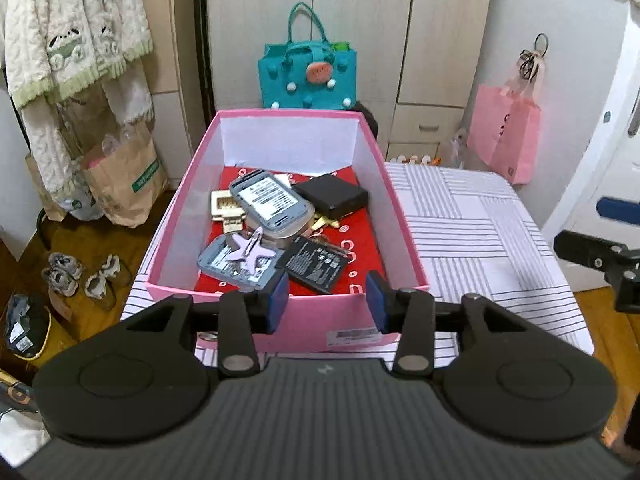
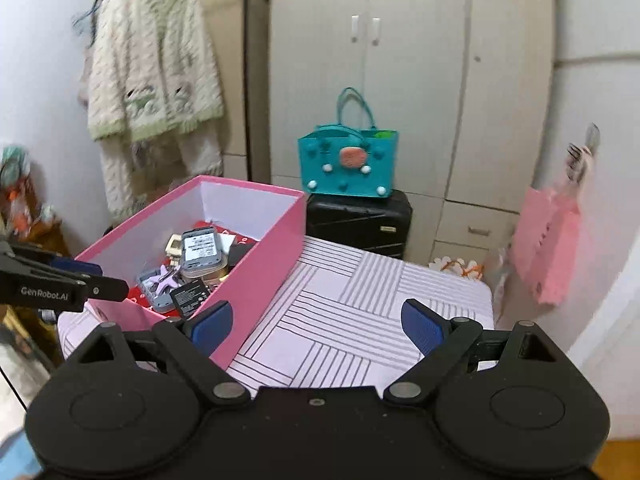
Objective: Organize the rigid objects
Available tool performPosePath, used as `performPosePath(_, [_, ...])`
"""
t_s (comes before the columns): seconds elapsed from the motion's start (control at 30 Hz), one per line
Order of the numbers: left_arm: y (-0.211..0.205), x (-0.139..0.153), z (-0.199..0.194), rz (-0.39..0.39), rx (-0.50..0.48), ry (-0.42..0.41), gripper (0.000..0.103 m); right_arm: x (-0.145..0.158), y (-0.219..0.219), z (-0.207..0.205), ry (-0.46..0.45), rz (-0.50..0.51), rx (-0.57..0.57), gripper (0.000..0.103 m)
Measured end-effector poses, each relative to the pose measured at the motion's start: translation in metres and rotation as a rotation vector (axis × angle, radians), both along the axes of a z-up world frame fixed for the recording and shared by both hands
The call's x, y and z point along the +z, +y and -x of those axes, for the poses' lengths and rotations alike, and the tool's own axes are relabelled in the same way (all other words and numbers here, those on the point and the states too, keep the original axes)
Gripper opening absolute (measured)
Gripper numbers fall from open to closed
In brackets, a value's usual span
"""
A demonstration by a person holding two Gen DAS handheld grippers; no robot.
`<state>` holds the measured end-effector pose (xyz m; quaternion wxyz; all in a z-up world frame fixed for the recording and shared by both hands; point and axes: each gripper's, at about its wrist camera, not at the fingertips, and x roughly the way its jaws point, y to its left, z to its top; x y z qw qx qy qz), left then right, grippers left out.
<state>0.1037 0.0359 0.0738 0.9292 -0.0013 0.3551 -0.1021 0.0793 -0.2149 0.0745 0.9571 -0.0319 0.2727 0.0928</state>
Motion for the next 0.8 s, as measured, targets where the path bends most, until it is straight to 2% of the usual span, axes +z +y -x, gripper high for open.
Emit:
performPosePath(0.13, [-0.007, -0.004, 0.009, 0.035, -0.009, -0.007, 0.045, -0.008, -0.006, 0.013, 0.003, -0.053, -0.028, 0.094])
performPosePath(0.27, [-0.011, -0.009, 0.02, 0.052, 0.009, -0.022, 0.05, -0.006, -0.004, 0.023, -0.039, -0.011, -0.064, 0.094])
performPosePath(0.33, [-0.009, -0.01, 0.028, 0.065, 0.051, -0.045, 0.056, -0.005, -0.006, 0.028, -0.043, 0.003, -0.069, 0.095])
performPosePath(0.4, [-0.007, -0.012, 0.036, 0.072, 0.057, -0.059, 0.069, -0.005, -0.007, 0.031, -0.05, 0.036, -0.075, 0.097])
performPosePath(0.53, [-0.008, -0.015, 0.047, 0.034, 0.075, -0.069, 0.075, -0.007, -0.007, 0.037, -0.061, 0.048, -0.092, 0.102])
performPosePath(0.63, [-0.007, -0.017, 0.05, 0.049, 0.066, -0.061, 0.09, -0.01, -0.006, 0.037, -0.051, 0.022, -0.082, 0.103])
performPosePath(0.67, [-0.007, -0.018, 0.051, 0.05, 0.063, -0.057, 0.098, -0.012, -0.006, 0.037, -0.047, 0.021, -0.081, 0.103])
performPosePath(0.7, [-0.007, -0.018, 0.051, 0.052, 0.062, -0.056, 0.103, -0.013, -0.005, 0.038, -0.043, 0.022, -0.082, 0.103])
performPosePath(0.8, [-0.006, -0.019, 0.054, 0.055, 0.084, -0.053, 0.103, -0.016, -0.004, 0.04, -0.04, 0.012, -0.086, 0.103])
